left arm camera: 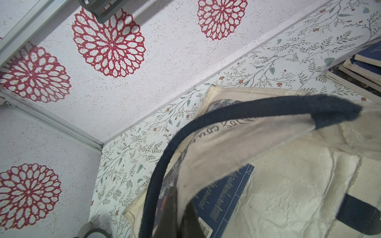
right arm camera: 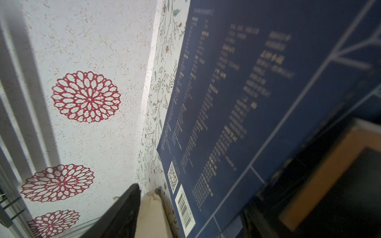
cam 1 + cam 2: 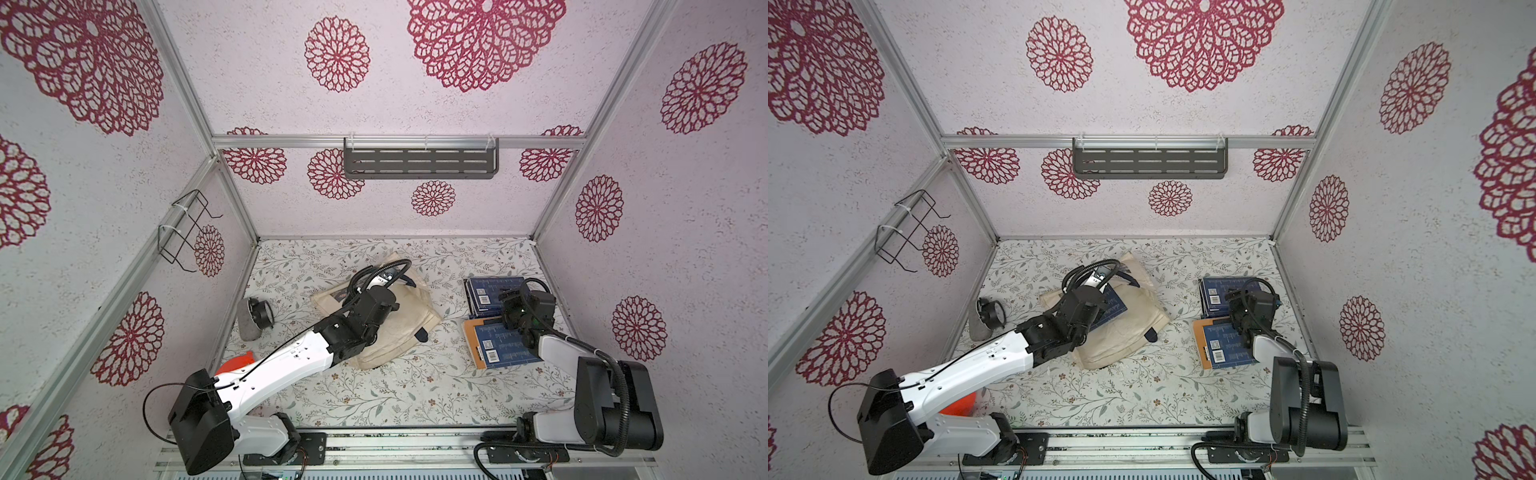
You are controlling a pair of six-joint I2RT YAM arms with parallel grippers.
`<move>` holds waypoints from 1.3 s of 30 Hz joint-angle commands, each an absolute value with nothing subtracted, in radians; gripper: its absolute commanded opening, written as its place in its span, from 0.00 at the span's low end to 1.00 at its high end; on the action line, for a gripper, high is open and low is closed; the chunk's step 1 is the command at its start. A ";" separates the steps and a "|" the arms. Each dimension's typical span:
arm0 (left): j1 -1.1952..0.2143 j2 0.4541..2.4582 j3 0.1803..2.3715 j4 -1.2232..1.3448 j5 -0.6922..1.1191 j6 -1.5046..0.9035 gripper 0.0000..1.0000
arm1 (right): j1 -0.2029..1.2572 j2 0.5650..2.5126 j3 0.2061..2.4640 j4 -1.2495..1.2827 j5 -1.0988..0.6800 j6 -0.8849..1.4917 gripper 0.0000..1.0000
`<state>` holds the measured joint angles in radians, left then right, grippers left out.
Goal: Take out the books from the canvas bag
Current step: Place the book on the book, then pick up the book from the canvas bag.
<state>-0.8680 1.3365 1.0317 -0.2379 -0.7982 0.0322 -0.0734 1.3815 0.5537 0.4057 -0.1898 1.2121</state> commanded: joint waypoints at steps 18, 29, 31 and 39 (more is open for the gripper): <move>-0.870 1.306 1.047 -0.236 -0.808 0.026 0.00 | -0.086 1.189 0.571 0.239 -0.194 1.133 0.80; -0.870 1.308 1.052 -0.237 -0.804 0.022 0.00 | 0.107 0.947 0.528 0.157 -0.077 1.069 0.83; -0.870 1.308 1.055 -0.239 -0.802 0.020 0.00 | 0.176 0.900 0.502 0.159 -0.030 1.083 0.83; -0.869 1.297 1.052 -0.235 -0.793 0.017 0.00 | 0.486 0.882 0.460 0.201 0.154 1.097 0.84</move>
<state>-0.8680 1.3289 1.0317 -0.2413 -0.7933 0.0315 0.4225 0.8749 0.4572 0.1680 0.0494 1.1072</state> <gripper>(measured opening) 0.052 0.835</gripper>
